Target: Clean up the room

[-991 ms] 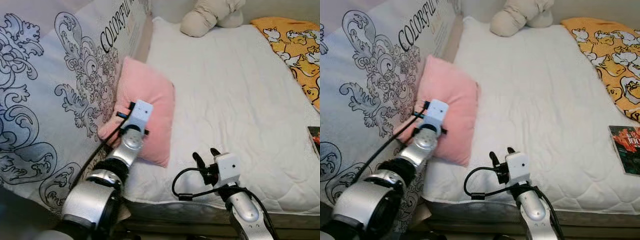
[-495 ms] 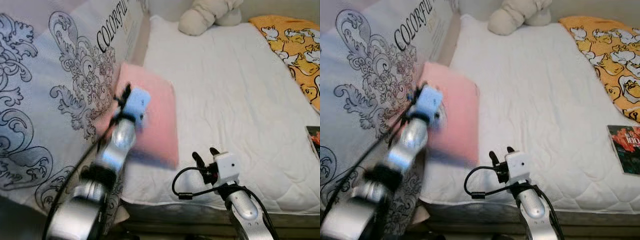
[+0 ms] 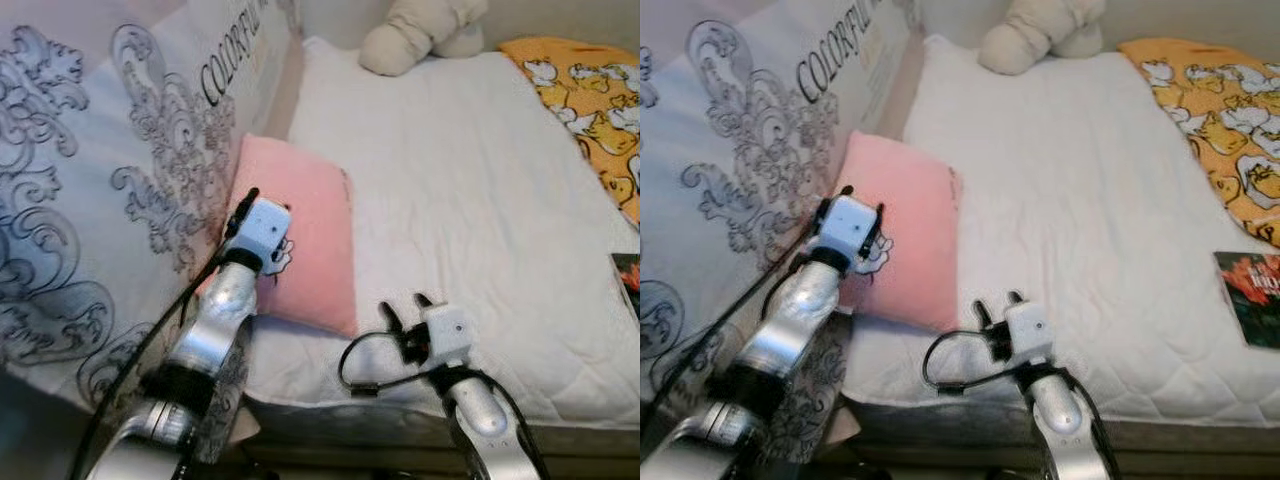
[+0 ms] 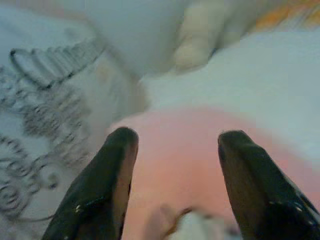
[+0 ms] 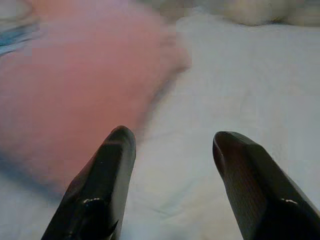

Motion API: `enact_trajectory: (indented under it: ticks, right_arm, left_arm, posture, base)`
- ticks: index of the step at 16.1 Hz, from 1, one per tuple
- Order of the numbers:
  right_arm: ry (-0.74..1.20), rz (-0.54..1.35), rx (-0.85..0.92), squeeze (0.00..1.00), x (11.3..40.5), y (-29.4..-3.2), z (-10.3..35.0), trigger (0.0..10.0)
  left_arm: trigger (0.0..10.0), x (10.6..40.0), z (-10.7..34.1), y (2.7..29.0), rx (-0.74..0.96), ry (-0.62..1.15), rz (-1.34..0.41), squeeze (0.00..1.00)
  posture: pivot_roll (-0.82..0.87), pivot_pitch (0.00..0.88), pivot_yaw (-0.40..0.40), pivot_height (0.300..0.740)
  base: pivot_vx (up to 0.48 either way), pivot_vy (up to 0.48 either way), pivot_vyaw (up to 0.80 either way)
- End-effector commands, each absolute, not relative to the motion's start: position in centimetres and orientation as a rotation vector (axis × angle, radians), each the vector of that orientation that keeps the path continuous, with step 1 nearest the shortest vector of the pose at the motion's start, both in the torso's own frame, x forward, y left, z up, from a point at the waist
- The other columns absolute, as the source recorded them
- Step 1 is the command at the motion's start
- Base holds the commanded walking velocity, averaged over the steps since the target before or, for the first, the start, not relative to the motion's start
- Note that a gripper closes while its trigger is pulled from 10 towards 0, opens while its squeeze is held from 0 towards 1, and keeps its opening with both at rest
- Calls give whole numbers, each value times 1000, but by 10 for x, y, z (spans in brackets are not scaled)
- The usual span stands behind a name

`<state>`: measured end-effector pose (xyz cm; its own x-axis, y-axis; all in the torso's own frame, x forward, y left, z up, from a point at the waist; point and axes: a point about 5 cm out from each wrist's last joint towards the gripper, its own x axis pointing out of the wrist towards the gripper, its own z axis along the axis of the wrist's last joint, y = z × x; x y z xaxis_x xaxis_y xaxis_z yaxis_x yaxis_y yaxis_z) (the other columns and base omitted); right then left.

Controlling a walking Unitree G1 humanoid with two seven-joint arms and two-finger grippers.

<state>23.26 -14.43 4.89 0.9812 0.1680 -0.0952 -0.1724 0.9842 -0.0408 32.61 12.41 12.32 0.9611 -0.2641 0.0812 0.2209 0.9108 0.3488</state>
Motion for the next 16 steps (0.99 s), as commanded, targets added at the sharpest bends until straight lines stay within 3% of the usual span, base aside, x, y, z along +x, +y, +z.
enact_trajectory:
  ticks: [1, 3, 4, 5, 11, 12, 16]
  right_arm:
    - [48, -88, 33, 0, 234, -182, 62, 10000]
    - [81, -193, 49, 0, 229, -197, 59, 10000]
    - [100, -216, 38, 0, 228, -201, 56, 10000]
    - [113, -222, 60, 0, 229, -201, 54, 10000]
    - [47, -126, 16, 0, 247, -185, 69, 10000]
    - [40, -92, -1, 0, 246, -181, 69, 10000]
    - [29, -83, -20, 0, 252, -182, 69, 10000]
  left_arm:
    - [10000, 307, 117, 126, 35, -20, -402, 0]
    - [10000, 298, 107, 139, 39, -20, -346, 0]
    - [10000, 297, 105, 142, 49, -33, -320, 694]
    - [10000, 295, 105, 142, 33, -49, -301, 1000]
    - [10000, 290, 85, 148, -65, 66, -223, 1000]
    - [10000, 290, 89, 142, -54, 22, -266, 0]
    - [10000, 288, 83, 132, -49, 41, -285, 0]
  posture:
    - [27, 0, 18, 740]
    - [31, 0, 9, 740]
    - [32, 0, 6, 740]
    - [38, 0, 2, 740]
    - [31, 0, -16, 740]
    - [35, 0, -22, 740]
    - [25, 0, -12, 740]
  base:
    - [0, 0, 0]
    - [0, 0, 0]
    - [0, 0, 0]
    - [0, 0, 0]
    - [0, -80, 0]
    - [0, -454, 0]
    - [0, -459, 0]
